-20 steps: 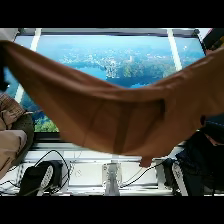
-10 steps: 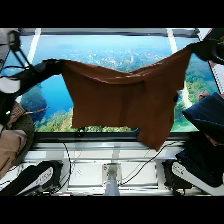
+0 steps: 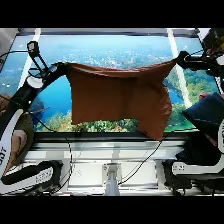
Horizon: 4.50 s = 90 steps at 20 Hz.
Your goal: Fold the clothes and pants, and hang the long-sleeved shirts on hangers.
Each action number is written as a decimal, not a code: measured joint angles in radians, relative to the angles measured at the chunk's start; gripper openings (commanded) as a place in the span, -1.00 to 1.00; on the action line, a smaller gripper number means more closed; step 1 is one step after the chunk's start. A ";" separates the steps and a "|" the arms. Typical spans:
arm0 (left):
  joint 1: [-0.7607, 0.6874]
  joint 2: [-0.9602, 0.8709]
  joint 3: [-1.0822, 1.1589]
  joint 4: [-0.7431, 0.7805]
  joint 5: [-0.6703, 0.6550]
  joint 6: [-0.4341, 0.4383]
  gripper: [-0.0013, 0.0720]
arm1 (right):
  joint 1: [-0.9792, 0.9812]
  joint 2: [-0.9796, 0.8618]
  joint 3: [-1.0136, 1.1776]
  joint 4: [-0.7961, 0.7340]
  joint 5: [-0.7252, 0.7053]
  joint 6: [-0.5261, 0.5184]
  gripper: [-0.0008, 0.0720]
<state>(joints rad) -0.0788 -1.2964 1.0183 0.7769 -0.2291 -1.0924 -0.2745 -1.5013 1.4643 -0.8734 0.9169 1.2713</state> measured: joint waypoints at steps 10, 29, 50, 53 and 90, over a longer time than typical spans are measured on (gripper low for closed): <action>0.079 -0.050 0.000 0.008 -0.258 -0.135 -0.90 | 0.002 -0.056 -0.001 -0.128 0.088 0.069 -0.94; 0.145 -0.100 0.000 0.192 -0.580 -0.380 -0.90 | 0.013 -0.027 -0.345 -0.195 0.041 0.076 -0.94; 0.133 -0.060 0.003 0.272 -0.674 -0.263 0.47 | 0.013 0.063 -0.245 -0.312 0.135 0.071 0.44; 0.177 0.034 0.003 0.341 -0.732 -0.253 0.46 | 0.002 0.160 -0.225 -0.421 0.183 0.070 0.44; 0.253 0.600 -0.508 0.625 -0.687 -0.427 0.33 | -0.201 0.227 -0.870 -0.066 0.224 -0.245 0.02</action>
<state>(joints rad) 0.1741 -0.6960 0.5102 1.4021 -0.9165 -1.5192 -0.4755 -1.2743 0.5941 -0.9394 1.1408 1.0267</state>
